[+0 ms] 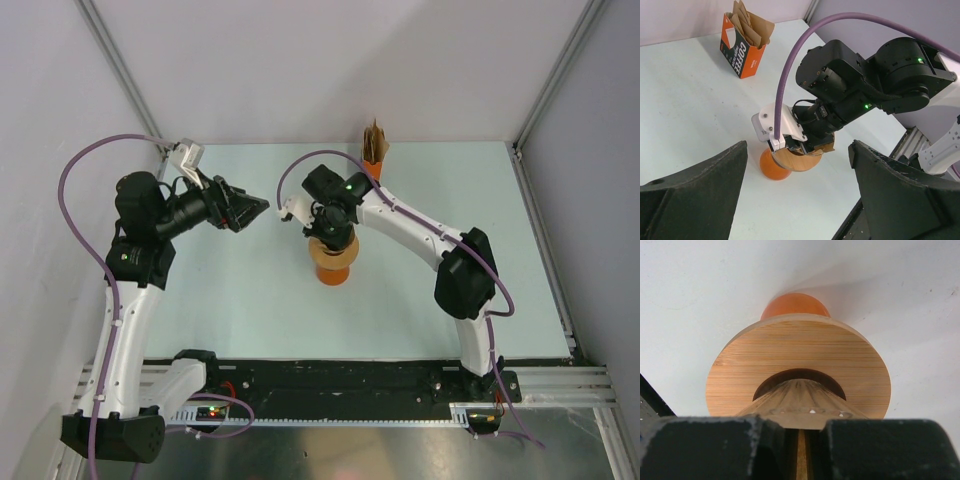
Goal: Place the coffee filter in the dripper
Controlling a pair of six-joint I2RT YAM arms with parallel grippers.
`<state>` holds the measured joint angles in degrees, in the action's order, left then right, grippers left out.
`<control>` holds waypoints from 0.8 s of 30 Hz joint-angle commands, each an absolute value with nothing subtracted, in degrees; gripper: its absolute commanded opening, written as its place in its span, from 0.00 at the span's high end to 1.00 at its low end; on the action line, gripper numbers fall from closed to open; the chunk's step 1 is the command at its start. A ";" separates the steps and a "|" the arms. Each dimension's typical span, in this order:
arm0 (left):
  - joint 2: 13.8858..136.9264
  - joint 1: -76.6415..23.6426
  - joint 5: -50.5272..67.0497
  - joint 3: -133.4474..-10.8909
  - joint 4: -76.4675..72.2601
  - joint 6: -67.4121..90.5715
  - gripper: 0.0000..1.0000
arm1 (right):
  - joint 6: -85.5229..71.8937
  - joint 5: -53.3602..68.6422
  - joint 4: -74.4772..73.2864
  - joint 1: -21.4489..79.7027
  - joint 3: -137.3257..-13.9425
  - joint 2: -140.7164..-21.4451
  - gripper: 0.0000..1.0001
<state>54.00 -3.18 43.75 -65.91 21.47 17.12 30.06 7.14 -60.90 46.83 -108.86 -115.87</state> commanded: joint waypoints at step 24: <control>53.86 -2.40 44.13 -66.99 18.61 18.35 0.10 | 30.01 6.37 -68.37 46.94 -121.75 -112.68 0.82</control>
